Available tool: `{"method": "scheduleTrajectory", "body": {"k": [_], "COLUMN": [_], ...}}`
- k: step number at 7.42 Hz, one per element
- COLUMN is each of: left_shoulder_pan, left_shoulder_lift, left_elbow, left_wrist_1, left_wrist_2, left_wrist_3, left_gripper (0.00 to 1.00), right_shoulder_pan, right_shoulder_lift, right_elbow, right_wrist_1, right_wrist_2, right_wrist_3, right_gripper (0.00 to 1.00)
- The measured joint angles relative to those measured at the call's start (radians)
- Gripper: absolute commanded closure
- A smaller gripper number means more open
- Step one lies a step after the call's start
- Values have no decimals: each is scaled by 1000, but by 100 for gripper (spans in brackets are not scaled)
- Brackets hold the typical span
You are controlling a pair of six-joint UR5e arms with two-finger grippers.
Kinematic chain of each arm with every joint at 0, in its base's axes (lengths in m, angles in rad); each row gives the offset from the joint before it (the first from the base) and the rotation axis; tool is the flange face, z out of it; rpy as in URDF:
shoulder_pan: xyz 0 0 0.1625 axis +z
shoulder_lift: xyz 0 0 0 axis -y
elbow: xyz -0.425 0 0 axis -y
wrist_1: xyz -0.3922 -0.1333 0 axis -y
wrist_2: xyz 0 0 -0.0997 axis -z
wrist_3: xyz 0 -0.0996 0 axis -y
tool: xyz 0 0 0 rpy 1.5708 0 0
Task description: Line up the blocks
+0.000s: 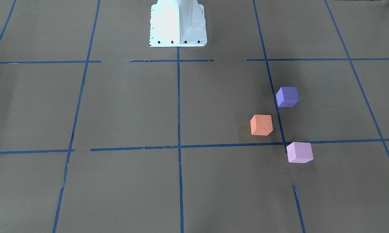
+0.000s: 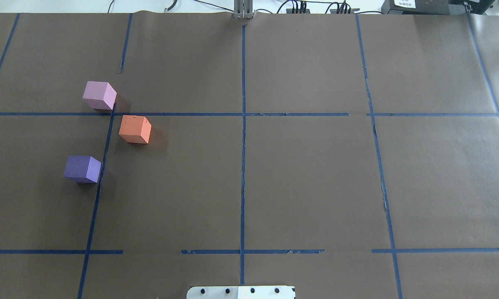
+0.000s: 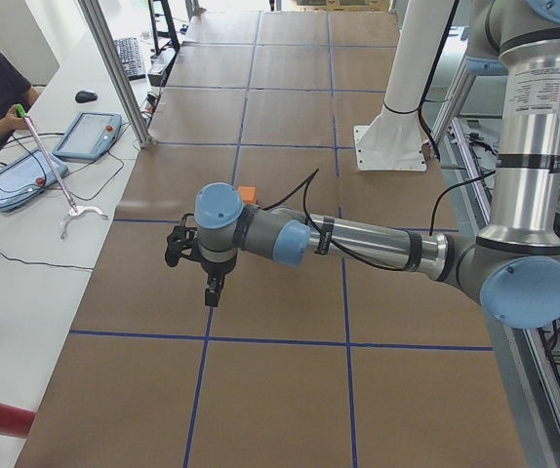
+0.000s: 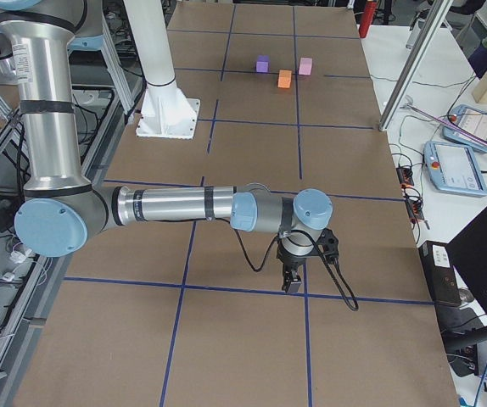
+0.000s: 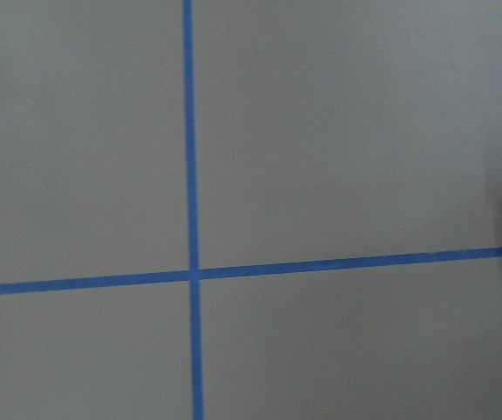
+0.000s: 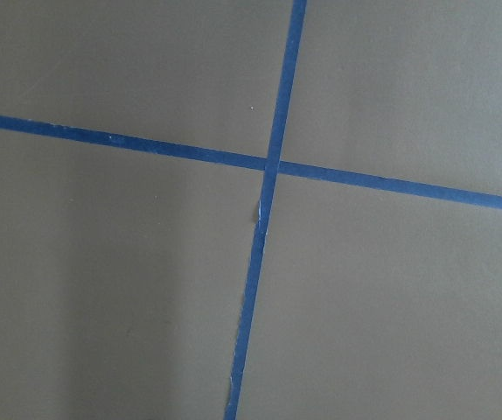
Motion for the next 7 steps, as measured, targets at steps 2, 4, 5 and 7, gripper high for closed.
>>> {"method": "scheduleTrajectory", "body": {"k": [2, 4, 5, 7], "left_shoulder_pan": [137, 296, 375, 489], "left_shoulder_lift": [-80, -190, -225, -282], "left_elbow": [-31, -29, -25, 15], "left_wrist_1": [-2, -10, -20, -38], "left_wrist_2": [2, 70, 132, 185], "left_wrist_3": [-167, -340, -386, -491], "left_gripper": [0, 0, 0, 0], "right_shoulder_pan": [0, 0, 0, 0], "right_shoulder_lift": [0, 0, 0, 0], "right_elbow": [0, 0, 0, 0], "right_wrist_1": [0, 0, 0, 0], "right_wrist_2": [0, 0, 0, 0], "right_wrist_3": [0, 0, 0, 0], "right_gripper": [0, 0, 0, 0]}}
